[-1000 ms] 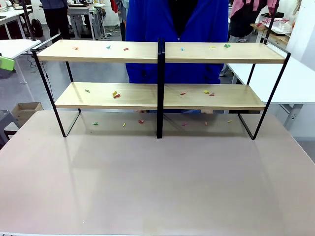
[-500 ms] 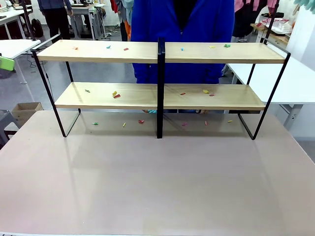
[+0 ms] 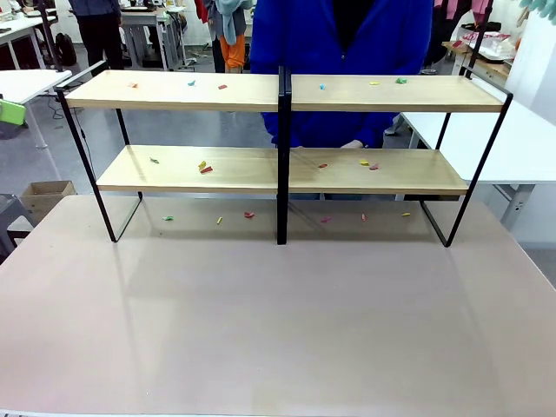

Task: Clean the shelves.
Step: Clean a randomly selected level of the Shelf with the Duster.

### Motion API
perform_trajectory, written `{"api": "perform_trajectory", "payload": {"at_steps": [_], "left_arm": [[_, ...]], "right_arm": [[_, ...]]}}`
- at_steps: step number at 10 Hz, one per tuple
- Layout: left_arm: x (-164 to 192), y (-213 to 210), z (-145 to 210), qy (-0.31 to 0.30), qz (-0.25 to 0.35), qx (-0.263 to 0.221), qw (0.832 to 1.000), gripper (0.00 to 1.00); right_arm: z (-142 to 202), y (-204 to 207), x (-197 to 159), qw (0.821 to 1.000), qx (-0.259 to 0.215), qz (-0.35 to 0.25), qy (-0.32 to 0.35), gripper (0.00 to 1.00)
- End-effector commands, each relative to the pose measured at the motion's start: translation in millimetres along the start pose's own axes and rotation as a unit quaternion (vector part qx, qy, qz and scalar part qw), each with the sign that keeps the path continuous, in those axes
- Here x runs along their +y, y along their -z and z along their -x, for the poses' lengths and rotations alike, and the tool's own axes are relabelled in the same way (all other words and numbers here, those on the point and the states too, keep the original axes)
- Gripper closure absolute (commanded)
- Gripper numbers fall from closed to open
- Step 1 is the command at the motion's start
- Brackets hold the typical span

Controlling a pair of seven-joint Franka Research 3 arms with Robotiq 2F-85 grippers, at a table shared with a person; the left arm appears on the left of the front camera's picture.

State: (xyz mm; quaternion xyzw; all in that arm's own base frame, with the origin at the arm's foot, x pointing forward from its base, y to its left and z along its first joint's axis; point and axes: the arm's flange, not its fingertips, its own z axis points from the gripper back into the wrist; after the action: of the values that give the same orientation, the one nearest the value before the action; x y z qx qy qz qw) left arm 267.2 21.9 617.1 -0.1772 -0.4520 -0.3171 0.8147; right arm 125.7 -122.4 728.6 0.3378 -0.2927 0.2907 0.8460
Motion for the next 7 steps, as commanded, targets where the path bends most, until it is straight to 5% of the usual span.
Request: {"api": "perform_trajectory", "payload": {"at_steps": [1,2,3,5,7], "left_arm": [[0.8,0.0,0.2,0.003,0.006,-0.004,1.0,0.0],[0.8,0.0,0.2,0.003,0.006,-0.004,1.0,0.0],[0.8,0.0,0.2,0.003,0.006,-0.004,1.0,0.0],[0.8,0.0,0.2,0.003,0.006,-0.004,1.0,0.0],[0.8,0.0,0.2,0.003,0.006,-0.004,1.0,0.0]], "right_arm": [[2.1,-5.3,7.8,1.0,-0.008,-0.008,-0.004,1.0],[0.0,0.0,0.0,1.0,0.0,0.0,0.0,0.87],[-20.0,45.9,18.2,0.995,0.085,-0.02,-0.053,0.87],[-55.3,178.2,33.4,0.959,0.267,0.04,-0.092,0.87],[-51.2,284.8,53.6,0.916,0.374,0.006,-0.141,0.87]]}}
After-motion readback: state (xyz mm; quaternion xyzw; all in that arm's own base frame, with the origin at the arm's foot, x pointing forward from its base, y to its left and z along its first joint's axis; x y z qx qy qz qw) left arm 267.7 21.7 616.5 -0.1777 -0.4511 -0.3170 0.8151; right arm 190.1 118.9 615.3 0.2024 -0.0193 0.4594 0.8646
